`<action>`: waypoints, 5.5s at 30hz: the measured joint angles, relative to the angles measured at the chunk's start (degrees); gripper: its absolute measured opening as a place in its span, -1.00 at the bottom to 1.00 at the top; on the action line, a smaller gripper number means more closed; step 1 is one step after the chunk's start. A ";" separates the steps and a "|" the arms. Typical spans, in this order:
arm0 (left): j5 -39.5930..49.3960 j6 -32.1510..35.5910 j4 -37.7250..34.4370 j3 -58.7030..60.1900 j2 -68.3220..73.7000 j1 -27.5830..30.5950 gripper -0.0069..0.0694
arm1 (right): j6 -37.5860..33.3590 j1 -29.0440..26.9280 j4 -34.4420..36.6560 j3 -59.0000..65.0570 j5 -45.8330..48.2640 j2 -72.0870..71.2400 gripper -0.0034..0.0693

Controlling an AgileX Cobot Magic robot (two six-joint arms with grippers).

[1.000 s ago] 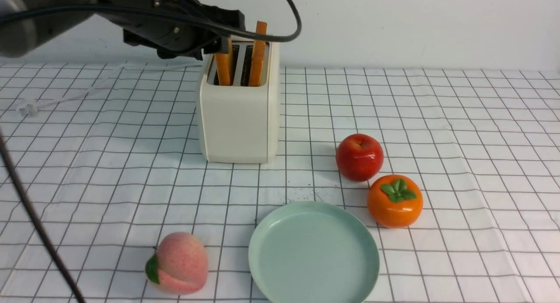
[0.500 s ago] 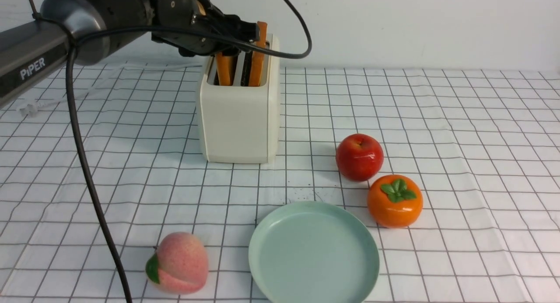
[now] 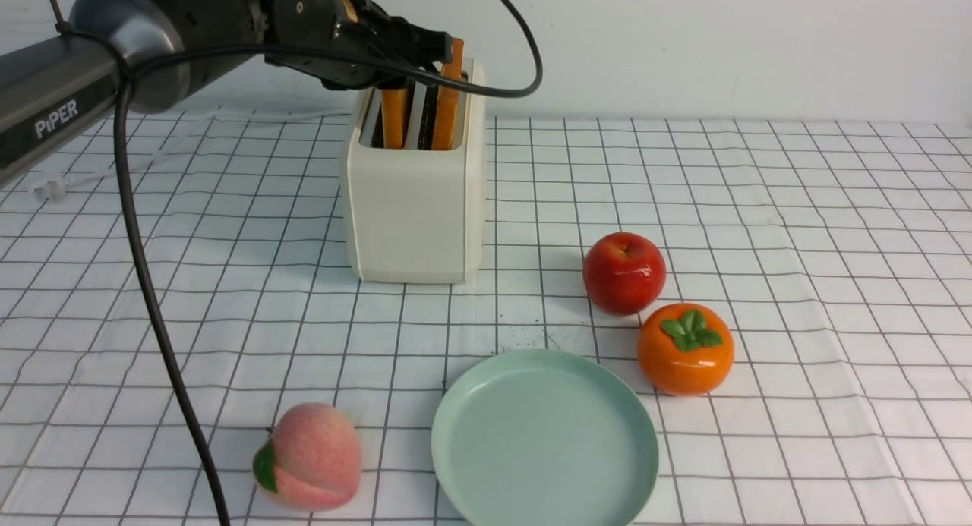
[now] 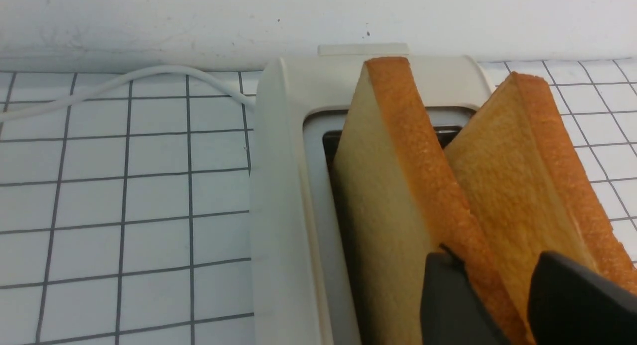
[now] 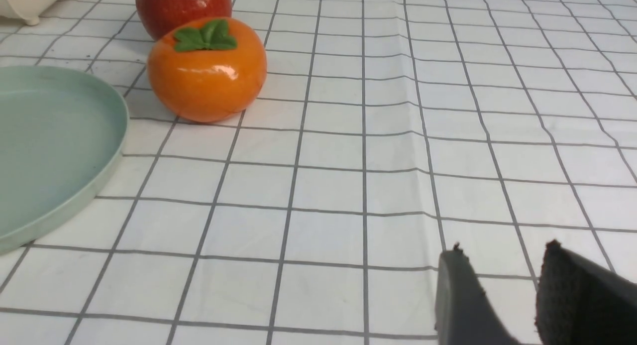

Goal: Take toasted bread from bread machine on white checkered table place on plate.
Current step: 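Reach for a toast slice standing in the toaster with the left gripper, then place the slice of bread on the plate with the left gripper, then grasp the toast slice in the toaster and pull it up out of the slot with the right gripper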

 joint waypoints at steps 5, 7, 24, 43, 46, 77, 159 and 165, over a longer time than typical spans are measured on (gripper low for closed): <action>0.00 0.00 0.00 0.00 0.00 0.00 -0.20 | 1.46 0.00 8.75 0.53 -6.89 0.00 -0.24; 0.00 0.00 0.00 0.00 0.00 0.00 -0.20 | 1.62 0.00 11.65 0.53 -9.21 0.00 -0.24; 0.00 0.00 0.00 0.00 0.00 0.00 -0.20 | 1.54 0.00 19.46 0.53 -20.73 0.00 -0.61; 0.00 0.05 0.74 0.00 -0.06 0.00 -0.83 | 1.22 0.00 17.89 -8.70 -5.14 0.00 -0.96; 0.12 0.05 0.80 0.00 -0.35 0.00 -0.83 | -0.65 0.00 17.89 -11.68 -0.94 0.00 -0.96; 27.94 21.65 -34.34 25.46 -33.91 -3.13 -0.85 | -43.21 0.00 45.73 -30.98 23.42 11.70 -0.93; 18.97 1.75 0.97 61.04 -86.55 -6.34 -0.85 | 14.40 35.38 -1.06 -105.68 28.51 99.15 -0.67; 17.86 1.80 0.43 61.67 -88.26 -6.34 -0.85 | 23.61 36.16 -7.06 -122.36 27.44 115.83 -0.12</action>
